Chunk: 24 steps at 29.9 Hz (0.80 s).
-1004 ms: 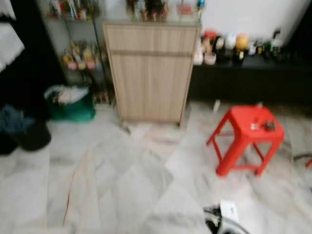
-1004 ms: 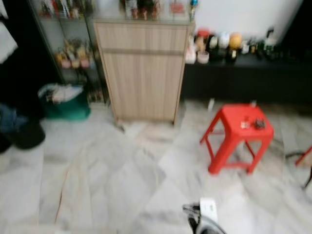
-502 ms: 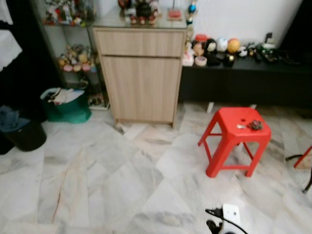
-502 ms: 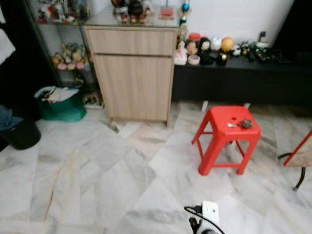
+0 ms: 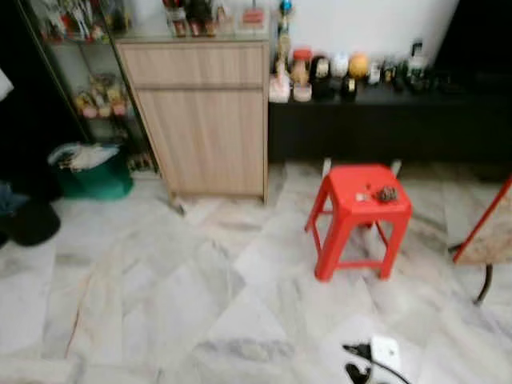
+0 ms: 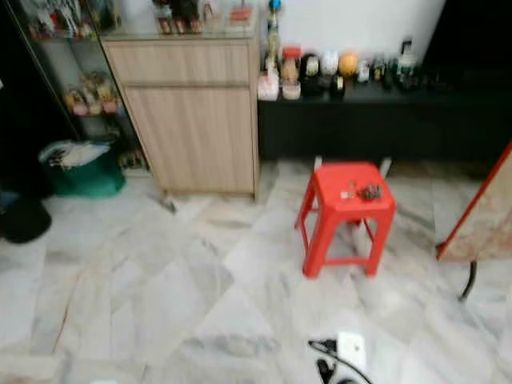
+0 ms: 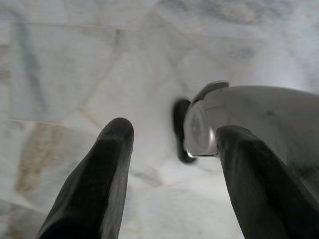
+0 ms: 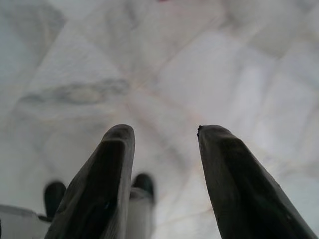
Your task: Hang keys on a hook
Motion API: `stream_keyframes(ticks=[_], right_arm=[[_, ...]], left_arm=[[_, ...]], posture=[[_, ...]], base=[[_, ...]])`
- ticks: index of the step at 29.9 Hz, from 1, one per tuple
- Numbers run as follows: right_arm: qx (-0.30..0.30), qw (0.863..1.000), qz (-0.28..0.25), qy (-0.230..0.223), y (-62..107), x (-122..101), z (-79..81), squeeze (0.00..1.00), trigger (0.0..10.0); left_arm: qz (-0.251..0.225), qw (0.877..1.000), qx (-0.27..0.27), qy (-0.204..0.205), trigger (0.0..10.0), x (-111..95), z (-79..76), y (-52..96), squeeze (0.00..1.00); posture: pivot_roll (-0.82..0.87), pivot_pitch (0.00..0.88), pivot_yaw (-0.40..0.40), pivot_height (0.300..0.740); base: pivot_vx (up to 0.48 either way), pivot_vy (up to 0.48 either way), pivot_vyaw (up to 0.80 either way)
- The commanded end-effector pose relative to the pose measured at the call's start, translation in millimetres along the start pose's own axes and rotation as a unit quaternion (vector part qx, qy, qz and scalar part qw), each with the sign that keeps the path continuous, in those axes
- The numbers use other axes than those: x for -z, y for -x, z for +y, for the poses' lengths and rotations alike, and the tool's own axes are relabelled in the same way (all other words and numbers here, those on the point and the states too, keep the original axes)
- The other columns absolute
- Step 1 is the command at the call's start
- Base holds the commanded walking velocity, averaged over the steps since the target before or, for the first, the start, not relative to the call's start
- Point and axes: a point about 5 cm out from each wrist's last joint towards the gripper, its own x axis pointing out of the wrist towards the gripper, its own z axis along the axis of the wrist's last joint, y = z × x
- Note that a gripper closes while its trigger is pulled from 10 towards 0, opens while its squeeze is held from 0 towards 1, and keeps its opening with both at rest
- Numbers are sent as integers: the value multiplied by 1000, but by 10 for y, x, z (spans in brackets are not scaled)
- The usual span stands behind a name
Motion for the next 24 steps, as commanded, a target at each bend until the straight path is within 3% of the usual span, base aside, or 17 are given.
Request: stream_keyframes(ticks=[1,5,18,24], right_arm=[[-14,1000,-7,-2,-22,-53,106,0,10000],[-14,1000,-9,-2,-24,-63,105,0,10000],[-16,1000,-8,-2,-28,-79,110,0,10000],[-16,1000,-10,-5,-29,-90,114,0,10000]], left_arm=[[2,1000,-10,4,10000,17,76,16,0],[2,1000,-11,7,10000,14,76,15,0],[-2,999,-13,36,10000,7,77,13,0],[-4,999,-10,38,10000,-5,76,10,0]], posture=[[71,0,-19,729],[72,0,-22,729],[72,0,-25,729],[69,0,-24,729]], base=[[0,-296,0],[0,-275,0],[0,0,0],[288,0,0]])
